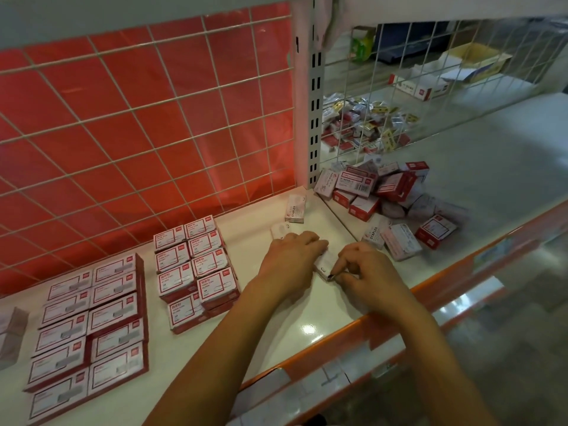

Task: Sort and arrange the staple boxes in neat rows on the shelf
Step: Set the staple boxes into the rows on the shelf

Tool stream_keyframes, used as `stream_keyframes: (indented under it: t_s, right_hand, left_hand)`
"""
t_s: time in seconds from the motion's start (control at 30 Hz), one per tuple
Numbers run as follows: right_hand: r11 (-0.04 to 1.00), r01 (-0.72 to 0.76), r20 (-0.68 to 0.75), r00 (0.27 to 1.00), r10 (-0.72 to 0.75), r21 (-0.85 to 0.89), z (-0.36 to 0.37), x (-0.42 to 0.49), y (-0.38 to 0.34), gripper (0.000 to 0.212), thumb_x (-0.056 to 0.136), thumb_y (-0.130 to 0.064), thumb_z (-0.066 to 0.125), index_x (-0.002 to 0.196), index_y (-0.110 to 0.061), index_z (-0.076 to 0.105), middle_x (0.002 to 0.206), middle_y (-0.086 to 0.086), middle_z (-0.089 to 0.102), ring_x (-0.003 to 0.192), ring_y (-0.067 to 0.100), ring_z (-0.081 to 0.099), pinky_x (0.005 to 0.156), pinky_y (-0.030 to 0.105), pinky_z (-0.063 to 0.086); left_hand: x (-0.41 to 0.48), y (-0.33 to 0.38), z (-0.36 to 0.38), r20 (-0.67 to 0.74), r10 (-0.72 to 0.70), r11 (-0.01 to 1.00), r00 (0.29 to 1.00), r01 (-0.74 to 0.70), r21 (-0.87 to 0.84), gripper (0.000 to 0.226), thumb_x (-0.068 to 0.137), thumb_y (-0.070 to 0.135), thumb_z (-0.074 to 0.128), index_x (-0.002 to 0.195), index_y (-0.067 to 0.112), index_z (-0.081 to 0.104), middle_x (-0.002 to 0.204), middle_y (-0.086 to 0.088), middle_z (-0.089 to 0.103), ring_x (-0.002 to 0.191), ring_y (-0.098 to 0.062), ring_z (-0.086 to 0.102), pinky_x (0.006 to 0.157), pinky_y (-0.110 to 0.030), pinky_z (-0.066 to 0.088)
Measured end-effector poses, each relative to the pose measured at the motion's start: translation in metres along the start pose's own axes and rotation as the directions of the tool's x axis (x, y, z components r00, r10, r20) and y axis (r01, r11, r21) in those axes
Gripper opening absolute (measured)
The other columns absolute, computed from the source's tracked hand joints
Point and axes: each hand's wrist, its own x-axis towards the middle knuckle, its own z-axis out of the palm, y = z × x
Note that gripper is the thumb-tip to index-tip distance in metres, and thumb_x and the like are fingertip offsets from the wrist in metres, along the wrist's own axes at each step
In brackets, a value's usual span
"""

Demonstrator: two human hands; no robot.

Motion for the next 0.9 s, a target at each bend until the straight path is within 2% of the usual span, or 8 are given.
stream_keyframes:
  t_s: [0.07,0.13,0.2,0.27,0.37,0.53,0.67,0.9]
  right_hand:
    - [0.999,-0.034,-0.052,0.998,0.036,0.033,-0.001,0.000,0.001,0.021,0.082,-0.004,0.066,0.077,-0.025,0.066,0.095,-0.010,0.053,0.084,0.005,0.055,0.076,0.012,0.044]
    - [0.986,-0.065,-0.107,0.991,0.082,0.153,-0.004,-0.002,0.002,0.021,0.083,-0.003,0.065,0.079,-0.024,0.067,0.093,-0.008,0.060,0.084,0.006,0.059,0.074,0.016,0.048]
    - [0.943,-0.097,-0.120,0.983,0.141,0.317,-0.006,-0.004,0.002,0.022,0.084,-0.003,0.064,0.083,-0.025,0.067,0.094,-0.011,0.063,0.084,0.004,0.062,0.071,0.016,0.050]
    - [0.874,-0.113,-0.093,0.980,0.177,0.473,-0.008,-0.006,0.000,0.027,0.083,-0.002,0.065,0.093,-0.027,0.066,0.098,-0.010,0.066,0.089,0.007,0.065,0.075,0.026,0.056]
    - [0.764,-0.071,-0.028,0.993,0.115,0.641,-0.011,-0.010,-0.007,0.048,0.081,0.009,0.063,0.113,-0.027,0.059,0.104,-0.004,0.068,0.096,0.010,0.067,0.078,0.035,0.058]
    - [0.778,-0.039,-0.049,0.995,0.089,0.627,-0.017,-0.012,-0.013,0.048,0.080,0.007,0.065,0.111,-0.029,0.061,0.098,0.001,0.072,0.092,0.012,0.069,0.081,0.039,0.058]
    - [0.775,-0.018,-0.059,0.996,0.070,0.631,-0.023,-0.015,-0.013,0.046,0.080,0.007,0.065,0.110,-0.028,0.061,0.097,0.002,0.072,0.092,0.012,0.069,0.084,0.035,0.056]
    - [0.777,0.013,-0.078,0.996,0.046,0.629,-0.021,-0.014,-0.016,0.049,0.081,0.007,0.064,0.106,-0.035,0.059,0.113,-0.002,0.066,0.095,0.011,0.068,0.086,0.034,0.055]
  left_hand:
    - [0.002,0.000,-0.002,-0.008,0.005,1.000,1.000,-0.005,-0.009,0.048,0.091,0.024,0.061,0.136,0.029,0.046,0.133,0.000,0.048,0.115,-0.023,0.047,0.092,-0.036,0.042]
    - [0.002,-0.001,-0.005,0.007,-0.013,0.998,1.000,0.014,-0.068,0.045,0.089,0.029,0.063,0.132,0.027,0.051,0.128,0.000,0.048,0.109,-0.023,0.051,0.087,-0.034,0.045]
    - [-0.003,-0.001,-0.009,-0.002,-0.039,0.987,0.999,0.038,-0.157,0.045,0.089,0.031,0.064,0.132,0.025,0.051,0.129,0.001,0.046,0.108,-0.023,0.052,0.088,-0.035,0.048]
    - [-0.008,-0.002,-0.013,-0.064,-0.035,0.976,0.997,0.020,-0.217,0.046,0.089,0.031,0.064,0.132,0.025,0.051,0.131,0.002,0.045,0.111,-0.021,0.051,0.089,-0.031,0.045]
    - [-0.014,-0.004,-0.022,-0.139,-0.020,0.973,0.990,-0.013,-0.230,0.046,0.090,0.032,0.062,0.134,0.024,0.051,0.133,0.003,0.048,0.116,-0.017,0.048,0.092,-0.027,0.040]
    - [-0.021,-0.006,-0.031,-0.134,-0.008,0.983,0.991,-0.017,-0.185,0.049,0.090,0.034,0.061,0.136,0.024,0.049,0.135,0.001,0.054,0.118,-0.017,0.049,0.096,-0.031,0.041]
    - [-0.026,-0.009,-0.034,-0.151,-0.034,0.985,0.988,0.008,-0.171,0.050,0.089,0.035,0.063,0.135,0.024,0.051,0.135,0.000,0.054,0.117,-0.018,0.051,0.096,-0.032,0.042]
    - [-0.029,-0.010,-0.035,-0.146,-0.057,0.986,0.988,0.033,-0.162,0.053,0.088,0.036,0.064,0.138,0.024,0.048,0.138,0.000,0.052,0.120,-0.019,0.050,0.099,-0.031,0.039]
